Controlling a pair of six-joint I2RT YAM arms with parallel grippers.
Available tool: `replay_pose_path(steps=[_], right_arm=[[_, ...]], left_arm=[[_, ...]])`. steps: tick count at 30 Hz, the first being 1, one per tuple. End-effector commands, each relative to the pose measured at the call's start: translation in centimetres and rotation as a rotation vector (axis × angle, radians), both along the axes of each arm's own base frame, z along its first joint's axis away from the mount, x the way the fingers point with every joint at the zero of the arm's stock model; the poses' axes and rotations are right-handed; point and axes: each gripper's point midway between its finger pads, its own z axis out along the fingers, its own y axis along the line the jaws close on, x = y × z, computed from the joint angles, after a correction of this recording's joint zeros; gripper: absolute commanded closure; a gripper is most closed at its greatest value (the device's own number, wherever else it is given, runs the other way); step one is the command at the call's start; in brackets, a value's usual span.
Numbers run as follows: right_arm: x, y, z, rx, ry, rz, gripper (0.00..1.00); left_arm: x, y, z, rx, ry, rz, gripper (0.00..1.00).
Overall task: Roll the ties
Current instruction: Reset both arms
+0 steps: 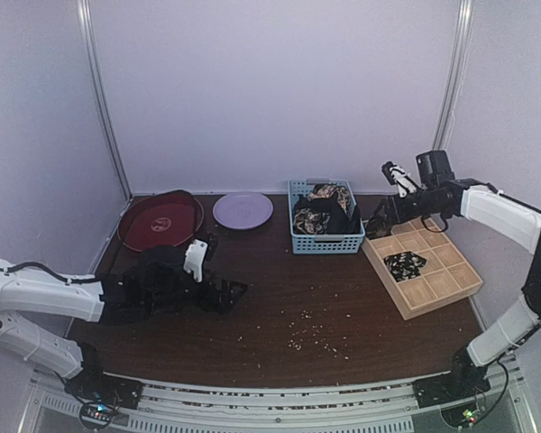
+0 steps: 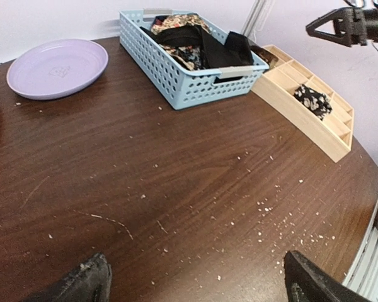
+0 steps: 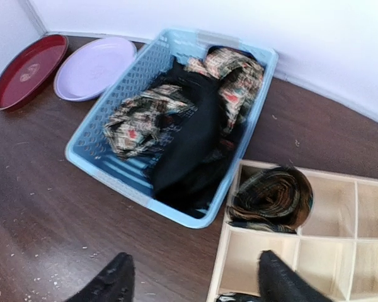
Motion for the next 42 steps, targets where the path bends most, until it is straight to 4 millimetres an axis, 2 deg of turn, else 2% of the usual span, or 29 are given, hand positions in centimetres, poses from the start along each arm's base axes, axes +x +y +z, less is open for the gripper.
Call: replay_pose_path(steps=[1,3,6,8,11,14,19,21,25,32,42], right_arm=[[-2.9,5.6,5.1,0.155,-0.151,-0.057,0.03],[-5.2,7.7,6.9,0.203,-0.210,-0.042,0.00],[-7.3,7.6,8.5,0.326,-0.216,-0.161,0.00],[-8.4,6.7,8.7,0.413,-0.163,-0.244,0.00],[-10.6,6.0,7.2,0.435,-0.078,-0.265,0.00],[-12.6,4.4,6.2,0.474,-0.074,-0.304,0.00],[-14.8,1.1,6.5,0.505,-0.136,-0.393,0.00],[-15.4,0.4,6.6,0.505,-0.149,-0.403,0.00],[-15.8,0.5,6.7,0.511,-0.145,-0.384,0.00],[-15.6,2.1,5.3,0.523,-0.071,-0.342,0.00],[-15.3,2.3,6.0,0.518,-0.073,-0.342,0.00]], left_arm=[[2.8,1.8,3.1,-0.027,-0.011,0.049,0.02],[3.9,3.0,4.7,-0.027,-0.031,0.084,0.02],[5.3,4.8,7.1,-0.028,-0.058,0.112,0.02],[5.8,5.7,8.8,-0.029,-0.074,0.137,0.02],[5.7,6.5,11.4,-0.032,-0.103,0.149,0.02],[5.4,6.9,12.7,-0.033,-0.106,0.157,0.02],[4.6,7.6,13.2,-0.051,-0.100,0.163,0.02],[4.2,8.0,13.4,-0.079,-0.112,0.169,0.02],[3.5,8.6,13.7,-0.133,-0.143,0.176,0.02],[3.0,9.6,12.2,-0.143,-0.130,0.208,0.02],[3.2,10.7,11.7,-0.104,-0.136,0.254,0.02]])
